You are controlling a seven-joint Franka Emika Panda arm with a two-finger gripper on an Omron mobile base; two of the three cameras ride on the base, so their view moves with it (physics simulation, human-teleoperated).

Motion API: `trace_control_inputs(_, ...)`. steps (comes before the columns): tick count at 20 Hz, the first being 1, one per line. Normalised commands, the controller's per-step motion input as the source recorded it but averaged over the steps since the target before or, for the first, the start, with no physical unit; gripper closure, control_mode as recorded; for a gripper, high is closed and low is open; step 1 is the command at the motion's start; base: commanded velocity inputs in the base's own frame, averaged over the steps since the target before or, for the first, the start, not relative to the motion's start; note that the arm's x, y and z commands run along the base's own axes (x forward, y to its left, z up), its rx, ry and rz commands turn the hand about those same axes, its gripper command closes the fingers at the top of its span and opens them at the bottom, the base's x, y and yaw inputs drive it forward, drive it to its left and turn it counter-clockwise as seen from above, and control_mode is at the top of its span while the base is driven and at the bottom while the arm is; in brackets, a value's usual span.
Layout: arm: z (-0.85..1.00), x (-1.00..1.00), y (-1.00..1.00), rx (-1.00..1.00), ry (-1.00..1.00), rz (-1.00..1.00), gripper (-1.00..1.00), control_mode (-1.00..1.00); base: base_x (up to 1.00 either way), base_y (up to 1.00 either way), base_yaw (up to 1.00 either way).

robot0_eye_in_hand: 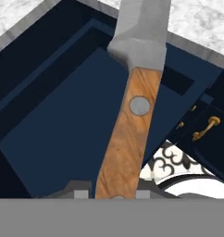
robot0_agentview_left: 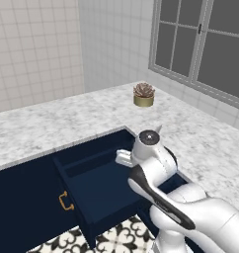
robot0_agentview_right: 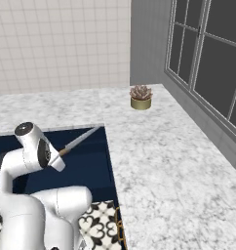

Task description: Pick up the knife from the drawer and place it on the cutting board. Then place the meat from the plate to the cutting board.

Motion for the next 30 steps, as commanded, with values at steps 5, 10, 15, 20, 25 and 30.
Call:
trace_control_inputs(5, 0.00, -0.04, -0.27, 0.01, 0.00, -0.07, 1.00, -1.00, 0.00, 0.00, 0.00)
trace_control_inputs(10, -0.01, -0.18, 0.02, 0.00, 0.00, 0.07, 1.00, 1.00, -0.17, 0.06, 0.11)
trace_control_inputs(15, 0.00, 0.00, 0.00, 0.00, 0.00, 0.00, 1.00, 1.00, -0.62, 0.87, 0.63)
trace_control_inputs(20, 0.00, 0.00, 0.00, 0.00, 0.00, 0.00, 1.00, 1.00, -0.15, 1.00, 0.39)
trace_control_inputs(25, 0.00, 0.00, 0.00, 0.00, 0.00, 0.00, 1.00, 1.00, 0.30, 1.00, 0.05)
trace_control_inputs(30, 0.00, 0.00, 0.00, 0.00, 0.00, 0.00, 1.00, 1.00, 0.73, 1.00, -0.03)
